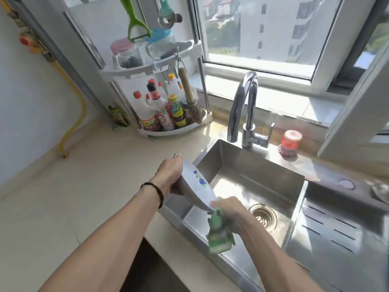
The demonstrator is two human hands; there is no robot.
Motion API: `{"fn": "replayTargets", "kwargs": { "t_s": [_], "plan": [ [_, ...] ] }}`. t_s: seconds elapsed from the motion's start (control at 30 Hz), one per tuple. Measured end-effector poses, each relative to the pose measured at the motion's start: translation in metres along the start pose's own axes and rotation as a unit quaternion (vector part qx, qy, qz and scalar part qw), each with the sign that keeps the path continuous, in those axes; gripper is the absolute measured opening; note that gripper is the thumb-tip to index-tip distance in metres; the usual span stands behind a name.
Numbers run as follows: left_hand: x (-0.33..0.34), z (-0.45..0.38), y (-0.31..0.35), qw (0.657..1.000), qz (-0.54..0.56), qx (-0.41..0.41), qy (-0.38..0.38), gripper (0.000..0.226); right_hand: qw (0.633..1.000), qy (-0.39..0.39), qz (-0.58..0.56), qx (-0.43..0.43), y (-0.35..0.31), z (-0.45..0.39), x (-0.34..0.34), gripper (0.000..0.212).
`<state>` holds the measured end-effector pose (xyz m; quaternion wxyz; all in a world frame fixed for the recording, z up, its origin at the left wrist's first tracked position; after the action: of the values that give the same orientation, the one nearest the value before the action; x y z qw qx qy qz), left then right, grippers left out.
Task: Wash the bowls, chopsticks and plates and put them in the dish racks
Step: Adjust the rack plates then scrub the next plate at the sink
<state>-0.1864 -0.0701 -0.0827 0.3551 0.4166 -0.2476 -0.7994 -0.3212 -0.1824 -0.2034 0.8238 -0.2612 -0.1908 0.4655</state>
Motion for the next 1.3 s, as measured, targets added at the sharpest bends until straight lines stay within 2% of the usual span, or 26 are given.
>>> {"fn": "replayTargets", "kwargs": {
  "t_s": [0.07,0.17,0.27,0.3,0.37,0.43,0.47,0.5,0.57,0.6,0.63,0.7,0.73,0.77,0.83,0.93,1.0,1.07,1.13,1.17,1.27,1.3],
  "plan": [
    [0.002,-0.001,0.0,1.0,-0.008,0.005,0.006,0.056,1.0,0.001,0.001,0.0,-0.002,-0.002,-0.003,0.028],
    [0.002,0.006,-0.005,0.999,0.026,0.022,-0.002,0.034,1.0,0.002,0.0,-0.004,-0.006,0.001,-0.008,0.015],
    [-0.003,0.009,-0.022,0.995,0.085,0.051,-0.016,0.028,0.997,0.03,0.058,-0.035,-0.016,0.006,-0.02,0.03],
    [-0.006,0.009,-0.03,0.992,0.11,0.059,-0.016,0.027,0.994,0.047,0.087,-0.052,-0.021,0.008,-0.024,0.033],
    [-0.013,0.012,-0.043,0.987,0.143,0.067,-0.014,0.026,0.98,0.1,0.145,-0.096,-0.037,0.022,-0.031,0.026],
    [-0.019,0.016,-0.053,0.984,0.16,0.079,-0.014,0.024,0.952,0.182,0.169,-0.178,-0.058,0.039,-0.031,0.019],
    [-0.021,0.018,-0.056,0.982,0.166,0.087,-0.021,0.025,0.939,0.192,0.168,-0.232,-0.069,0.048,-0.024,0.021],
    [-0.022,0.021,-0.058,0.98,0.172,0.095,-0.031,0.026,0.93,0.172,0.176,-0.274,-0.079,0.057,-0.012,0.024],
    [-0.024,0.027,-0.059,0.976,0.183,0.107,-0.051,0.028,0.91,0.079,0.224,-0.339,-0.092,0.069,0.025,0.031],
    [-0.024,0.03,-0.06,0.973,0.19,0.115,-0.06,0.028,0.887,0.047,0.279,-0.365,-0.092,0.07,0.043,0.035],
    [-0.026,0.033,-0.06,0.97,0.2,0.124,-0.064,0.027,0.846,0.047,0.359,-0.392,-0.091,0.069,0.058,0.042],
    [-0.03,0.036,-0.06,0.966,0.209,0.143,-0.062,0.027,0.76,0.106,0.482,-0.424,-0.084,0.071,0.074,0.062],
    [-0.034,0.038,-0.06,0.964,0.208,0.153,-0.061,0.028,0.738,0.114,0.507,-0.43,-0.078,0.072,0.077,0.069],
    [-0.039,0.041,-0.06,0.962,0.21,0.162,-0.059,0.029,0.732,0.095,0.518,-0.431,-0.072,0.07,0.082,0.071],
    [-0.045,0.042,-0.06,0.962,0.213,0.159,-0.066,0.03,0.745,0.028,0.53,-0.404,-0.057,0.064,0.094,0.063],
    [-0.055,0.043,-0.059,0.96,0.212,0.166,-0.07,0.031,0.751,-0.018,0.535,-0.387,-0.052,0.071,0.109,0.06],
    [-0.063,0.042,-0.058,0.958,0.22,0.172,-0.073,0.034,0.733,-0.078,0.54,-0.406,-0.049,0.081,0.113,0.056],
    [-0.066,0.045,-0.054,0.958,0.201,0.183,-0.089,0.034,0.72,-0.065,0.548,-0.421,-0.052,0.079,0.107,0.053],
    [-0.066,0.048,-0.049,0.958,0.187,0.194,-0.1,0.033,0.733,0.005,0.548,-0.404,-0.058,0.076,0.103,0.051],
    [-0.066,0.048,-0.047,0.957,0.192,0.195,-0.101,0.032,0.743,0.007,0.537,-0.399,-0.059,0.079,0.105,0.05],
    [-0.07,0.047,-0.047,0.957,0.206,0.181,-0.098,0.034,0.737,-0.092,0.523,-0.418,-0.056,0.094,0.12,0.049],
    [-0.071,0.047,-0.048,0.958,0.199,0.179,-0.101,0.036,0.729,-0.093,0.528,-0.425,-0.058,0.091,0.118,0.048]
  ]
}}
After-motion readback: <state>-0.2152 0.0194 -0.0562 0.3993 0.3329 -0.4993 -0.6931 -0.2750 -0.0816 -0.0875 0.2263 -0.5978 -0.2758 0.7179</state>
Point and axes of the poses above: each hand's wrist, its own z-axis away from the middle knuckle, its own x-axis out of the palm, y = z × x, the point moved 4 cm from there along -z, towards the middle knuckle, and after that the axes turned 4 degrees about x, right-handed, at the moved point
